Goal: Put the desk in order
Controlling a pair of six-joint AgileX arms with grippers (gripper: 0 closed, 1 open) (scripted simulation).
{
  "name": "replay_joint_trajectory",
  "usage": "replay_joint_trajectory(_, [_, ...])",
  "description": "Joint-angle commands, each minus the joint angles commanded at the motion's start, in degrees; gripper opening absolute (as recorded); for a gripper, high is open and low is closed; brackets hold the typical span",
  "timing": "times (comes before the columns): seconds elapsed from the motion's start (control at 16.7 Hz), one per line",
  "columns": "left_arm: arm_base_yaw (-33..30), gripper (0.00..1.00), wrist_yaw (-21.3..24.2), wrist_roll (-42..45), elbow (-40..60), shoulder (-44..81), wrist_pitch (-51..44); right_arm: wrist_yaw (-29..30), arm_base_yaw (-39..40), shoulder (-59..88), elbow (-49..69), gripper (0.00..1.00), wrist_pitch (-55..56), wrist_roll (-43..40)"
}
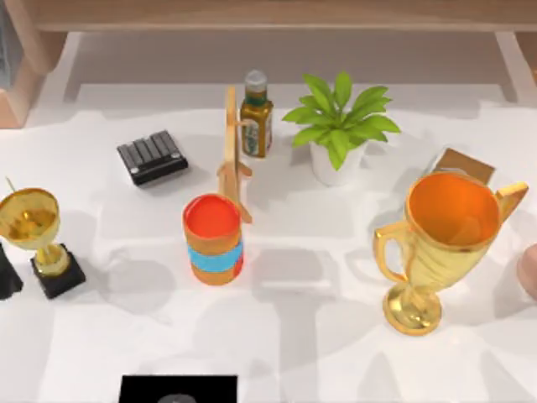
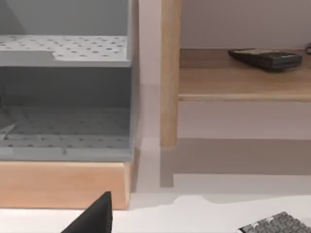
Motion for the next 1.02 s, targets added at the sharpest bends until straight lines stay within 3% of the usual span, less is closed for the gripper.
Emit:
replay_joint_trajectory(0.42, [-5.28, 1.0, -4.69, -0.23, 33.19, 25.65, -7.91, 0.0, 0.0, 0.0, 0.0, 1.0, 0.0, 0.0])
replay_joint_trajectory(1.02, [-16.48, 1.0, -14.97, -0.33, 104.19, 78.72, -24.79, 0.0, 0.0, 0.0, 0.0, 1.0, 0.0, 0.0])
